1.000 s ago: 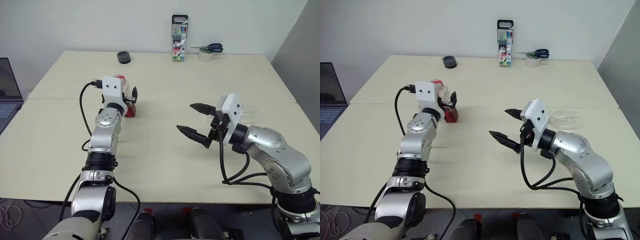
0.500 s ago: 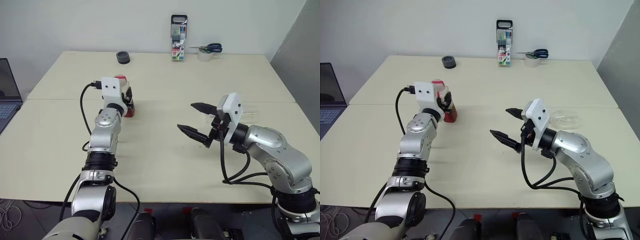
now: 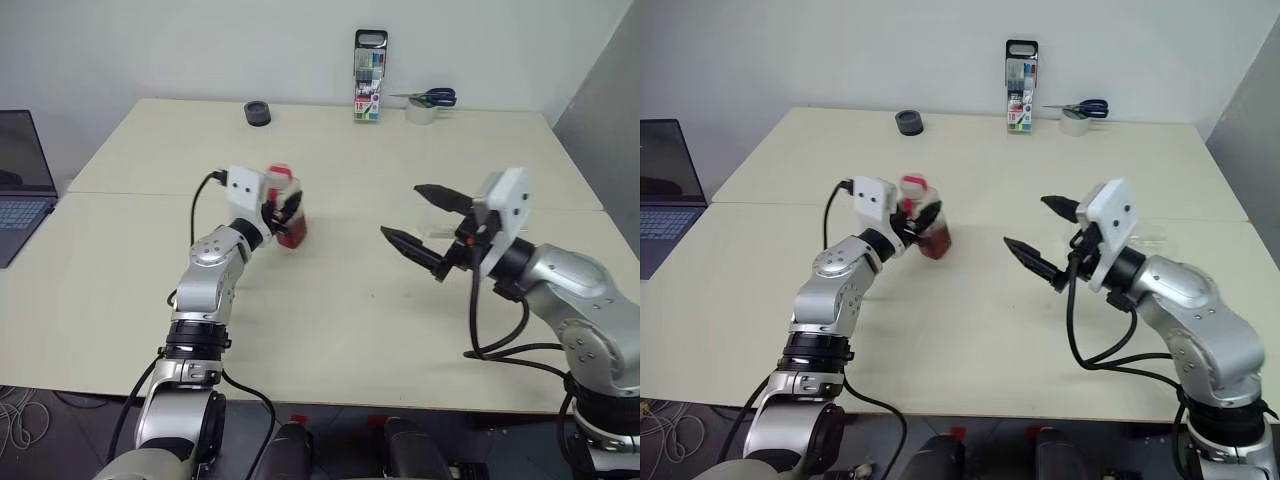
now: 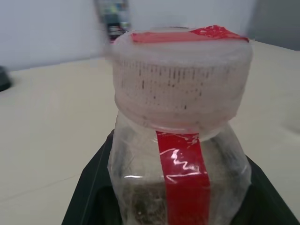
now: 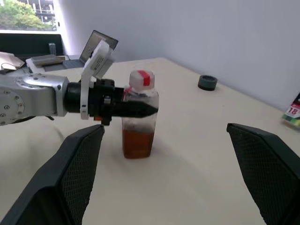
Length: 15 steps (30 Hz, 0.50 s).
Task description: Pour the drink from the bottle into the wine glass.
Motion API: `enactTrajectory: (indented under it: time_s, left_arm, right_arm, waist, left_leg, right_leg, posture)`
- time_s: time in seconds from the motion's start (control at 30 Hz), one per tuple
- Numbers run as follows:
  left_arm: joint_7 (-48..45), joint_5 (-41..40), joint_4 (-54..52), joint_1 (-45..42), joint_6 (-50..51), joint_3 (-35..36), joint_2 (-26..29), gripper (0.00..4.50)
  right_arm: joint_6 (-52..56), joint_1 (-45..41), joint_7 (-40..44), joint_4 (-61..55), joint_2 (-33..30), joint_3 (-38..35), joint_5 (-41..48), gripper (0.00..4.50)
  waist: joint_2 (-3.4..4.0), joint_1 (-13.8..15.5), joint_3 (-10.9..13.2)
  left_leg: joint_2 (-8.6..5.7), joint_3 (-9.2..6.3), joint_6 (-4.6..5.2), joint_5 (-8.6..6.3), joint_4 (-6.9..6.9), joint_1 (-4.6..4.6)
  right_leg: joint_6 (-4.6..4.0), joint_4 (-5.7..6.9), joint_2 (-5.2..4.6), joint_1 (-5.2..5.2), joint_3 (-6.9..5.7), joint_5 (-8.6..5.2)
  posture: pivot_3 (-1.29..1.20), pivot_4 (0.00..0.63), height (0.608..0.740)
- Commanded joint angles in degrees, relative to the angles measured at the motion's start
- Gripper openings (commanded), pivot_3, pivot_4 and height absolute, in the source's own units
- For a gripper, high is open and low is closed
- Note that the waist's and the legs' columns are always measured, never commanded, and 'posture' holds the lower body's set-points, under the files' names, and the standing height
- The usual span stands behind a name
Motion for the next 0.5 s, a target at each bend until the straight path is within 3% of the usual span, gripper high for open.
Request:
enactTrajectory:
  time_s: [0.03,0.27,0.5]
  left_arm:
    - [-10.4,-2.0,0.1,-3.2,-2.1,-4.3,-0.3,1.81]
    - [-30.1,-5.7,4.5,-8.3,-4.7,-8.7,-1.7,1.81]
    - [-34.8,-4.2,7.6,-9.9,-7.3,-9.6,-2.6,1.81]
  right_arm:
    - [3.8,-0.3,-2.3,-4.6,-1.2,-1.9,4.0,4.5]
    - [11.0,-5.6,-12.7,-6.5,4.0,3.5,6.2,4.5]
    - [10.7,-6.8,-16.6,-5.3,6.5,7.8,2.7,4.5]
  waist:
    - [0.0,-0.1,0.0]
    - [0.04,-1.2,0.0]
    - [0.05,-1.4,0.0]
  left_leg:
    - [0.01,0.01,0.01,-0.01,0.0,0.01]
    - [0.12,0.04,0.21,-0.11,-0.04,0.03]
    - [0.1,0.03,0.22,-0.12,-0.06,0.03]
  right_leg:
    - [0.0,-0.02,0.01,0.0,0.0,0.0]
    - [0.01,-0.01,0.15,-0.03,0.03,0.0]
    - [0.01,-0.01,0.14,-0.05,0.05,0.0]
  posture:
    - [0.0,0.15,0.74]
    - [0.0,0.15,0.74]
    - [0.0,0.15,0.74]
